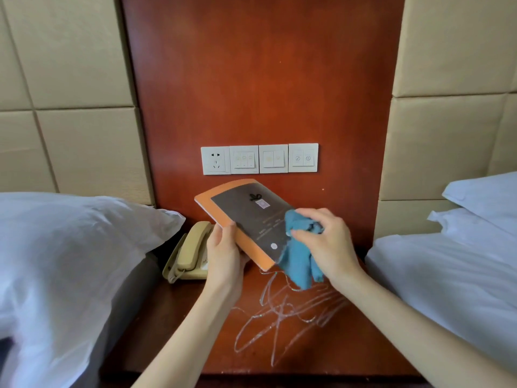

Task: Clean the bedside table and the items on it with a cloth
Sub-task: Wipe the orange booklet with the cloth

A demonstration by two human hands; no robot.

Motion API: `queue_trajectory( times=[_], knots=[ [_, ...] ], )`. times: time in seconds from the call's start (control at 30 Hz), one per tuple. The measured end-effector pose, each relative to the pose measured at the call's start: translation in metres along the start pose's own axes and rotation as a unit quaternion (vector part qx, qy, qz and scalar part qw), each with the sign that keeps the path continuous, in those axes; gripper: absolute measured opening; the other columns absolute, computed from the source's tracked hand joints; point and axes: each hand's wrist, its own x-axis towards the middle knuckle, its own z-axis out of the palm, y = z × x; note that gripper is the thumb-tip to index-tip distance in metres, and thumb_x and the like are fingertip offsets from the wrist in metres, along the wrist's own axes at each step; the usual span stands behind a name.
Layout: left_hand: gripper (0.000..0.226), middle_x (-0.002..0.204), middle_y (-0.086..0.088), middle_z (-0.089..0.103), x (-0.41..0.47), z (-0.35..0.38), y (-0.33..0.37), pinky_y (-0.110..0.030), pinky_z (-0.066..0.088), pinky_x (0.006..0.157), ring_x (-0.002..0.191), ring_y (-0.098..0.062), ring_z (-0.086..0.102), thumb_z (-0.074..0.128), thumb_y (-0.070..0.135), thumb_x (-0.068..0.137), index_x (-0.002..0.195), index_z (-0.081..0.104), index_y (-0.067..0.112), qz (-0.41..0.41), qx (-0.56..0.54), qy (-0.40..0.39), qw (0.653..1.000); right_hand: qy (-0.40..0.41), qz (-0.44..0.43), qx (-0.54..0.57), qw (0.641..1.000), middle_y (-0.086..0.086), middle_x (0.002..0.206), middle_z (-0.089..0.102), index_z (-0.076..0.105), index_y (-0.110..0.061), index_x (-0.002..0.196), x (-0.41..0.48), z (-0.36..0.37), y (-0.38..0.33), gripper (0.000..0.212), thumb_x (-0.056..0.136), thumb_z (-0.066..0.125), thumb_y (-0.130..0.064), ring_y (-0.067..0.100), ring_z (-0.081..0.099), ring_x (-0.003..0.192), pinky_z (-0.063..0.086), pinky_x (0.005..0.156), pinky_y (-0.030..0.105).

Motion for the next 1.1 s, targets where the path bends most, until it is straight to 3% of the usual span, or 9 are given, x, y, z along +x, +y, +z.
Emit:
queue_trajectory(
  times=[0.1, 0.2, 0.3, 0.47, 0.6, 0.73, 0.9, 1.0, 1.1],
  knots=[
    [0.026, 0.075, 0.007, 0.073, -0.003, -0.007, 0.001, -0.02, 0.053, 0.052, 0.065, -0.005, 0.068, 0.038, 0.017, 0.1, 0.094, 0.063, 0.022, -0.001, 0.008, -0.025, 1.0, 0.07, 0.029, -0.075, 0.994, -0.004, 0.098, 0.06, 0.067, -0.021, 0.106, 0.022, -0.009, 0.012, 0.036, 0.075, 0.072, -0.004, 0.011, 0.06, 0.087, 0.039, 0.07, 0.011],
    [0.03, 0.083, 0.005, 0.074, -0.006, -0.012, 0.004, -0.023, 0.054, 0.056, 0.072, -0.008, 0.07, 0.039, 0.02, 0.1, 0.093, 0.068, 0.028, -0.003, 0.008, -0.042, 0.999, 0.103, 0.104, -0.052, 0.988, -0.003, 0.098, 0.06, 0.056, -0.021, 0.103, 0.038, -0.019, 0.022, 0.035, 0.076, 0.074, -0.007, -0.001, 0.056, 0.074, 0.038, 0.049, 0.002],
    [0.03, 0.09, 0.004, 0.075, -0.007, -0.015, 0.007, -0.025, 0.056, 0.059, 0.077, -0.009, 0.071, 0.039, 0.02, 0.1, 0.098, 0.068, 0.029, -0.012, -0.01, -0.047, 0.999, 0.144, 0.123, -0.035, 0.981, 0.0, 0.092, 0.063, 0.056, -0.017, 0.096, 0.039, -0.018, 0.024, 0.024, 0.079, 0.073, -0.014, 0.001, 0.056, 0.07, 0.037, 0.044, 0.003],
    [0.027, 0.106, 0.001, 0.074, -0.005, -0.015, 0.014, -0.028, 0.058, 0.066, 0.091, -0.015, 0.071, 0.04, 0.024, 0.1, 0.114, 0.062, 0.028, -0.032, -0.052, -0.027, 0.998, 0.082, -0.022, -0.066, 0.994, -0.019, 0.081, 0.063, 0.06, -0.025, 0.088, 0.02, -0.002, 0.007, 0.014, 0.085, 0.068, -0.014, -0.013, 0.059, 0.074, 0.038, 0.054, -0.001],
    [0.025, 0.108, -0.001, 0.072, -0.002, -0.018, 0.02, -0.029, 0.059, 0.069, 0.092, -0.016, 0.071, 0.041, 0.025, 0.099, 0.114, 0.061, 0.027, -0.049, -0.065, -0.018, 0.997, 0.023, -0.06, -0.075, 0.995, -0.009, 0.097, 0.068, 0.067, -0.018, 0.1, 0.006, 0.006, -0.001, 0.016, 0.087, 0.066, -0.009, -0.006, 0.06, 0.085, 0.039, 0.067, -0.003],
    [0.027, 0.106, -0.002, 0.073, -0.004, -0.013, 0.017, -0.026, 0.057, 0.066, 0.091, -0.015, 0.071, 0.039, 0.021, 0.1, 0.118, 0.059, 0.022, -0.052, -0.081, -0.049, 0.994, -0.034, -0.122, -0.086, 0.988, -0.003, 0.114, 0.068, 0.07, -0.017, 0.109, -0.014, 0.02, -0.013, 0.028, 0.084, 0.068, -0.006, 0.007, 0.062, 0.105, 0.043, 0.086, 0.005],
    [0.03, 0.103, -0.012, 0.07, 0.0, -0.01, 0.019, -0.028, 0.058, 0.071, 0.086, -0.019, 0.07, 0.037, 0.014, 0.1, 0.12, 0.058, 0.007, -0.052, -0.125, -0.056, 0.989, -0.19, -0.326, -0.189, 0.907, 0.004, 0.119, 0.068, 0.071, -0.007, 0.105, -0.025, 0.036, -0.023, 0.033, 0.073, 0.072, 0.002, 0.018, 0.054, 0.122, 0.037, 0.107, 0.03],
    [0.031, 0.11, -0.011, 0.069, -0.001, -0.012, 0.02, -0.027, 0.058, 0.074, 0.091, -0.018, 0.07, 0.036, 0.016, 0.101, 0.123, 0.057, 0.009, -0.052, -0.13, -0.057, 0.989, -0.193, -0.32, -0.183, 0.909, 0.006, 0.121, 0.066, 0.07, -0.003, 0.103, -0.013, 0.029, -0.024, 0.035, 0.071, 0.07, 0.009, 0.019, 0.052, 0.124, 0.038, 0.109, 0.032],
    [0.031, 0.117, -0.006, 0.069, -0.003, -0.015, 0.019, -0.028, 0.058, 0.073, 0.099, -0.018, 0.069, 0.037, 0.018, 0.101, 0.126, 0.056, 0.016, -0.052, -0.124, -0.069, 0.988, -0.13, -0.265, -0.142, 0.945, -0.001, 0.123, 0.063, 0.068, -0.008, 0.106, 0.004, 0.019, -0.025, 0.035, 0.074, 0.069, 0.007, 0.013, 0.052, 0.123, 0.035, 0.109, 0.026]
  ],
)
